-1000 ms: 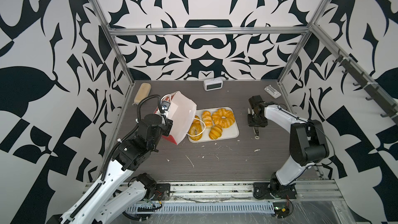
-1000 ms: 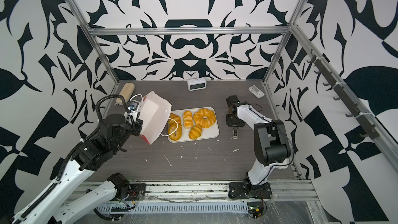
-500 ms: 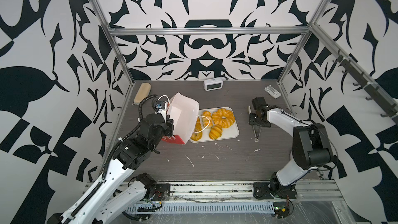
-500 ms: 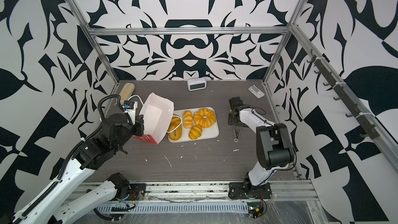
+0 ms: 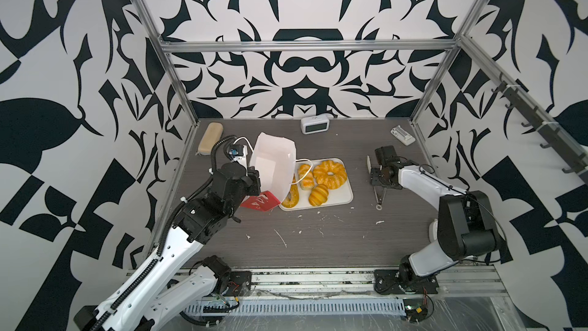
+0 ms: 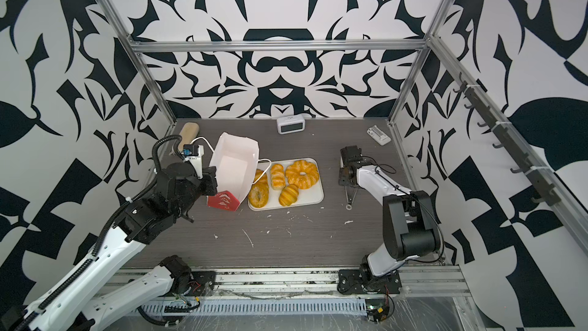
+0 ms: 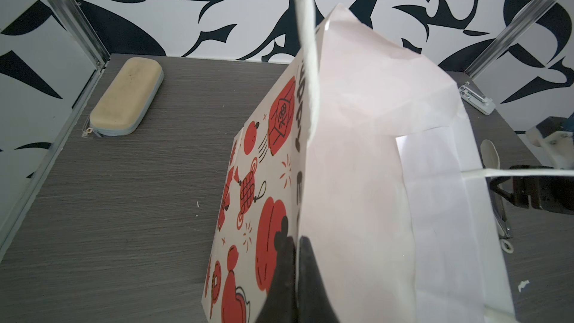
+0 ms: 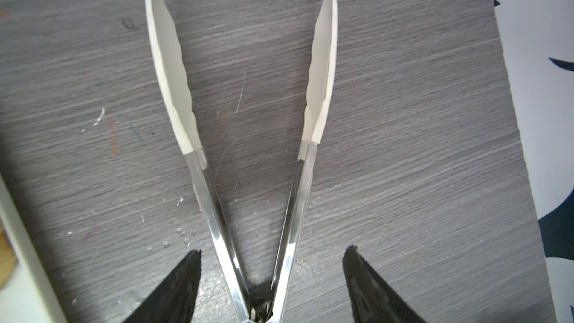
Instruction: Take the fake bread out of the paper bag
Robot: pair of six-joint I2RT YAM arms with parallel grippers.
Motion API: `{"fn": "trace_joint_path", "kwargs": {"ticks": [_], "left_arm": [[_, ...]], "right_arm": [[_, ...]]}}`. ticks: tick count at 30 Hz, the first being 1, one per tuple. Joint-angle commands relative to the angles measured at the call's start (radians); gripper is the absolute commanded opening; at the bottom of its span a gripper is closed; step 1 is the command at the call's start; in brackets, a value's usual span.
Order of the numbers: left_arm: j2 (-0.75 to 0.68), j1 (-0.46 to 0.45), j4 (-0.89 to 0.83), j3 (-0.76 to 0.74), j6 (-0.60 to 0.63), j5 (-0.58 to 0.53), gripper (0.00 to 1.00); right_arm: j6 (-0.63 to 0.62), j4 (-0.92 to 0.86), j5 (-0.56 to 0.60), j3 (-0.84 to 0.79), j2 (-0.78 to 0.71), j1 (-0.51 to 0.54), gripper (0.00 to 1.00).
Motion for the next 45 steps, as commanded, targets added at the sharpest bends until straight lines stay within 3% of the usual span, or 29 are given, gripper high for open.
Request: {"fn": "trace_joint_path", "kwargs": {"ticks": [1,9,19,24,34,42,45], "left_arm": [[0.009,0.009,0.039,0.027,-0.03,-0.022,0.0],[0.033,0.119,0.083,0.02,0.02,0.038,0.0],[0.155,0.335,0.128,0.072,0.116,0.307,0.0],[0.209,0.368,0.151,0.096,0.126,0.358,0.06],[0.284,0.448,0.156,0.15,0.14,0.401,0.44],[0.277,0.474,0.128,0.182,0.13,0.38,0.92],[0.246,0.477,0.111,0.196,0.113,0.371,0.99]], "right_arm": [[0.016,0.013,-0.003,-0.009,-0.021,0.0,0.75],[0.014,0.015,-0.023,-0.02,-0.014,0.001,0.75],[0.024,0.028,-0.058,-0.034,-0.001,0.001,0.74],[0.02,0.029,-0.061,-0.044,-0.001,-0.001,0.74],[0.015,0.04,-0.076,-0.055,0.008,0.001,0.73],[0.011,0.048,-0.076,-0.064,0.007,0.001,0.73],[0.012,0.05,-0.079,-0.064,0.01,0.001,0.73]]}}
